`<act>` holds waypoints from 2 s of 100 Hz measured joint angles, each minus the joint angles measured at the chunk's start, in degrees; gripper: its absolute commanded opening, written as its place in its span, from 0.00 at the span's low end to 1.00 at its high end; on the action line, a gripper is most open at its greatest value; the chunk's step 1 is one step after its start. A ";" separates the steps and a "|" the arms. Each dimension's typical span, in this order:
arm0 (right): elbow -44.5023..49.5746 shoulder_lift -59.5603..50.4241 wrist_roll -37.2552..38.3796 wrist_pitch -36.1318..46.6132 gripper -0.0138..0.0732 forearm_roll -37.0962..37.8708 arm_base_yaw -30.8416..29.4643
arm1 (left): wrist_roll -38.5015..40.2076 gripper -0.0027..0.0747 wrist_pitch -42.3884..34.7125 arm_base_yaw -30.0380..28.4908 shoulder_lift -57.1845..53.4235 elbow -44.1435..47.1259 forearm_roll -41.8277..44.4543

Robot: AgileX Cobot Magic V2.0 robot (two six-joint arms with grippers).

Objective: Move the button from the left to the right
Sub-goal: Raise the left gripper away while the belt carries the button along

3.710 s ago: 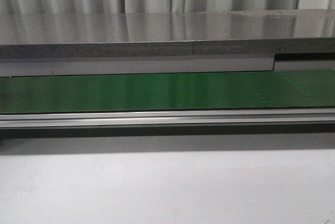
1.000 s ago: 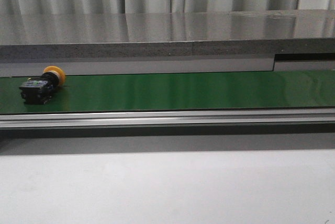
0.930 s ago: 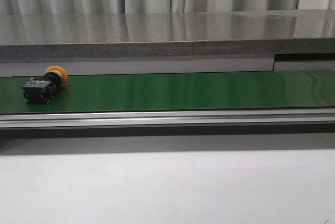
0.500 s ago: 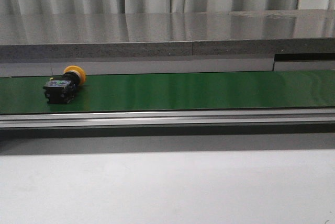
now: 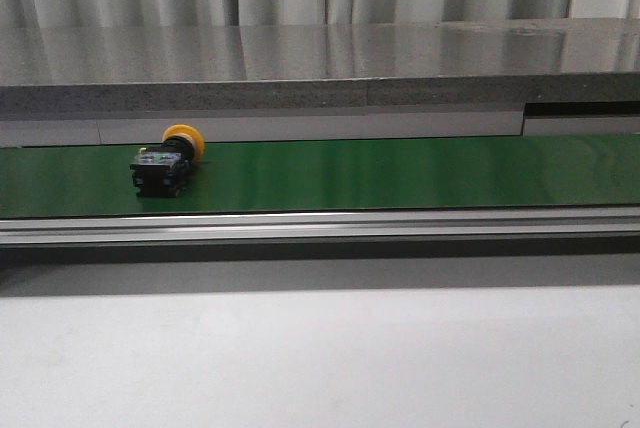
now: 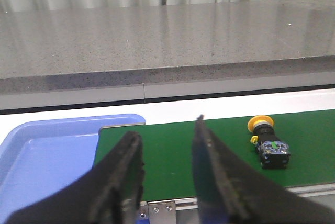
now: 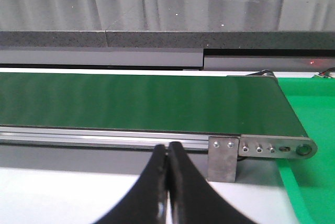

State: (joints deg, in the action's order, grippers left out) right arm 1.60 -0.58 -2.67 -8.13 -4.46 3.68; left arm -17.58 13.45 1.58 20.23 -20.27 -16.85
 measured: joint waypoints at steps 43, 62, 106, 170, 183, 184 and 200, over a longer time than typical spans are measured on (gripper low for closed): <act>0.00 0.00 0.00 1.88 0.08 0.00 0.00 | 0.00 0.01 0.00 0.00 0.00 0.00 0.00; 0.00 0.00 0.00 3.53 0.08 0.00 0.00 | 0.00 0.01 0.00 0.00 0.00 0.00 0.00; -7.53 2.49 0.00 -2.94 0.08 0.00 0.00 | 0.00 0.01 -0.02 0.00 0.00 0.00 0.00; -38.00 39.58 0.00 -30.47 0.08 -4.28 0.00 | 0.00 0.01 -0.11 0.00 0.00 0.00 0.00; -41.00 44.17 0.00 -30.82 0.08 -4.37 0.00 | 0.00 0.01 -0.11 0.00 0.00 0.00 0.00; -41.18 44.54 0.00 -30.81 0.08 -4.37 0.00 | 0.00 0.01 -0.11 0.00 0.00 0.00 0.00; -41.63 47.12 0.00 -28.98 0.08 -4.37 0.00 | 0.00 0.01 -0.11 0.00 0.00 0.00 0.00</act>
State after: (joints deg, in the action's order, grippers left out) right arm -40.02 46.54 -2.67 -37.12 -8.83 3.68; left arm -17.58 13.33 1.58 20.23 -20.27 -16.85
